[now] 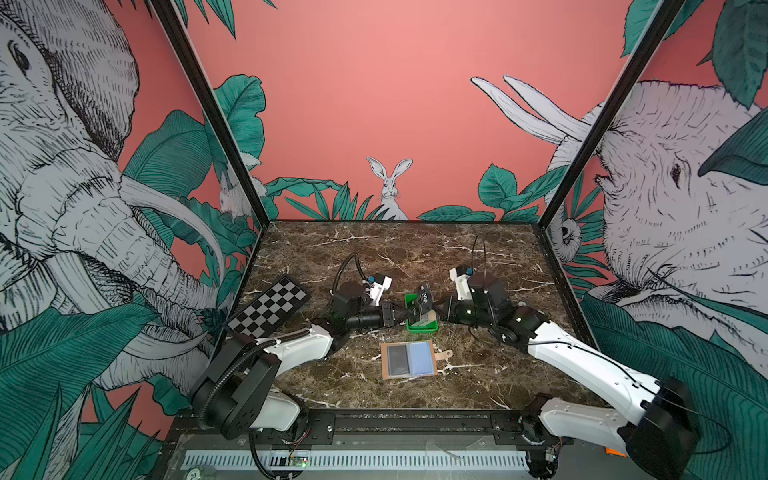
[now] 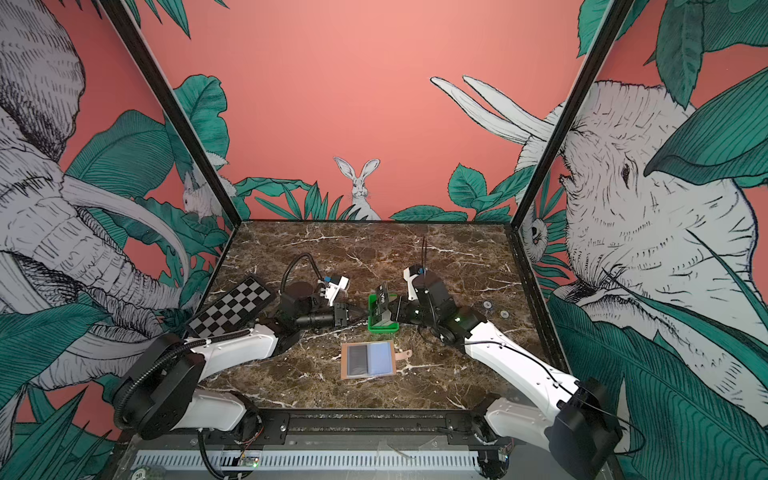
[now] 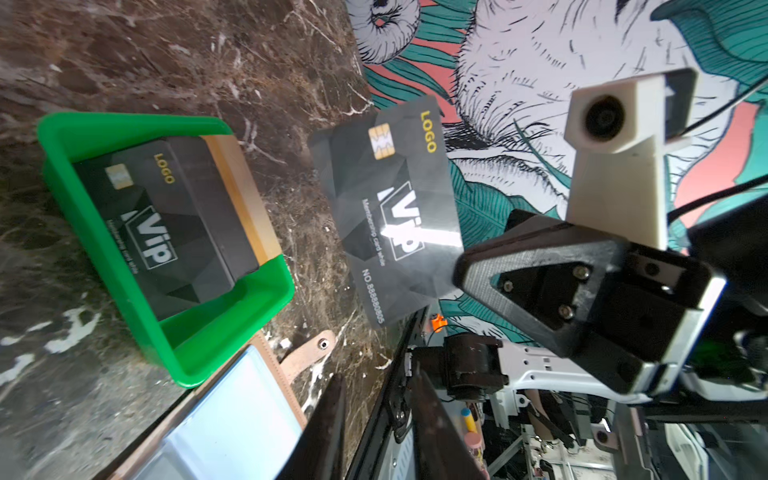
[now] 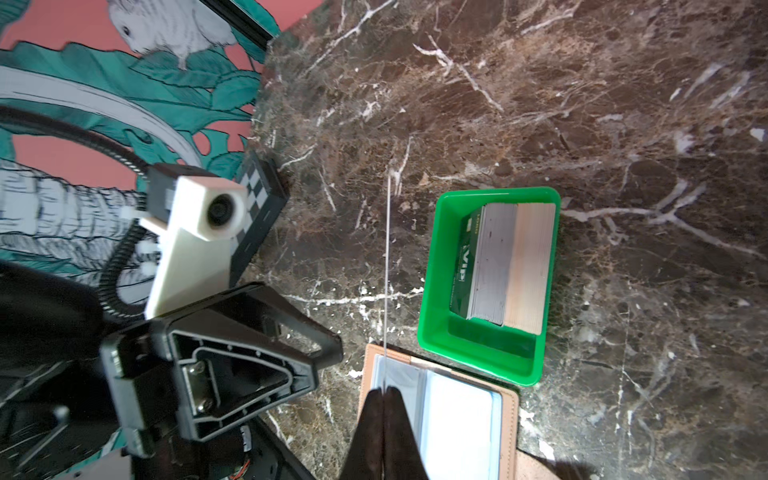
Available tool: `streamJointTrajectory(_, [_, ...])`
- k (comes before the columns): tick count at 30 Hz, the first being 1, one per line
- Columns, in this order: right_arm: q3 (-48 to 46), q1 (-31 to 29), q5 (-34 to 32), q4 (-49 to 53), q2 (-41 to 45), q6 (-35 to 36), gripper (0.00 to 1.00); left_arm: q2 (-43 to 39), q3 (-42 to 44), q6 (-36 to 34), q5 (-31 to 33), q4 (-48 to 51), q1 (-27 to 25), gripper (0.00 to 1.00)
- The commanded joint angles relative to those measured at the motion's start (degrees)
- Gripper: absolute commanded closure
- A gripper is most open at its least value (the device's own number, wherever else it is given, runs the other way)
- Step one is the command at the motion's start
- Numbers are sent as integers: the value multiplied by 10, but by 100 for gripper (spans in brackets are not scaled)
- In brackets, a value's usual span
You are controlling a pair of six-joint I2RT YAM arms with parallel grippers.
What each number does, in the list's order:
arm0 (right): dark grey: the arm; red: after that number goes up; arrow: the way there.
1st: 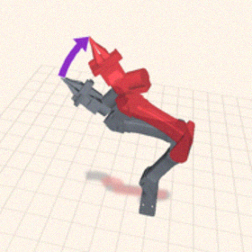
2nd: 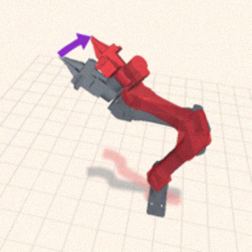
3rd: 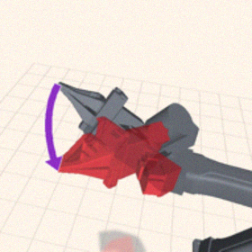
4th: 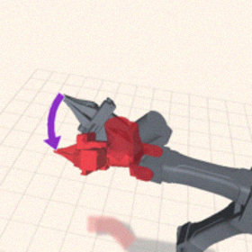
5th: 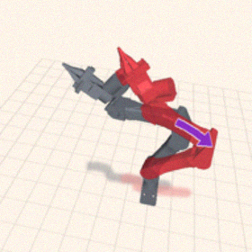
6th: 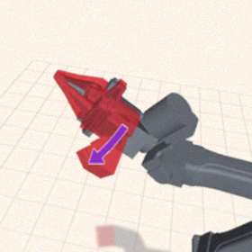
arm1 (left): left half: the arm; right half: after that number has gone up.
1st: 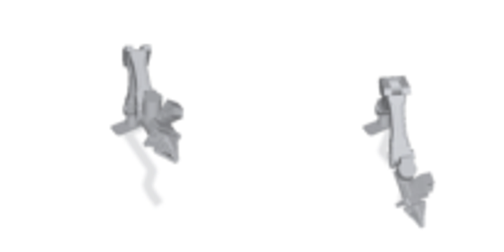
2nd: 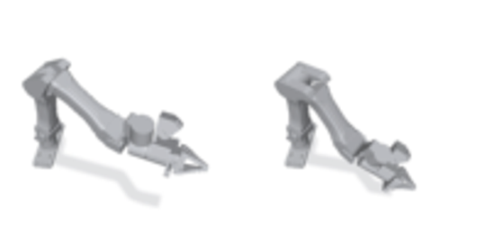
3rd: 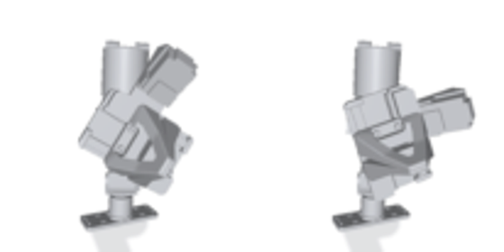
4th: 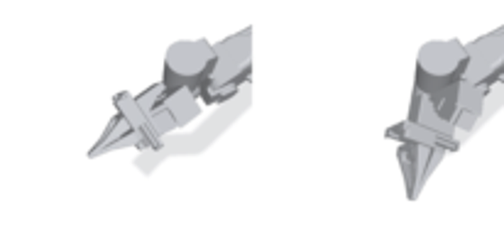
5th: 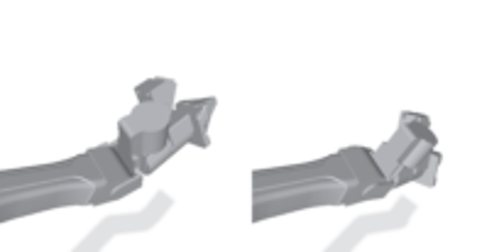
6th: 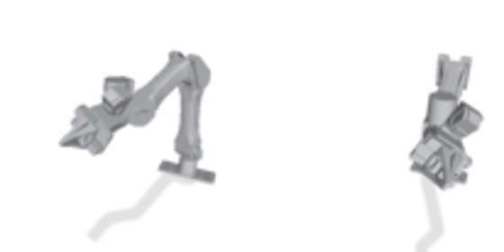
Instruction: Put the credit cards into the card holder
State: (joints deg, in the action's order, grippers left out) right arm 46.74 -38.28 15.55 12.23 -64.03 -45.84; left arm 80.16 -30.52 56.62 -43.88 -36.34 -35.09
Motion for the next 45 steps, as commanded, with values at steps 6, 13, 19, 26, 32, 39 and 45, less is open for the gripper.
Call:
streamJointTrajectory(6, [-43,23,94,-99,54,-48,100,7,21,108,-31,-188,2,65])
streamJointTrajectory(13, [-74,28,124,-166,71,-85,100,8,17,118,-29,-180,2,65])
streamJointTrajectory(19, [-83,28,128,-184,75,-94,100,16,20,129,-25,-191,2,66])
streamJointTrajectory(26, [-103,28,142,-228,69,-120,100,41,23,183,-18,-277,2,74])
streamJointTrajectory(32, [-121,29,139,-237,72,-129,100,55,24,205,-13,-318,2,82])
streamJointTrajectory(39, [-129,29,116,-220,77,-125,100,50,33,188,-9,-301,2,100])
streamJointTrajectory(45, [-114,26,109,-175,71,-83,100,12,55,143,10,-218,0,100])
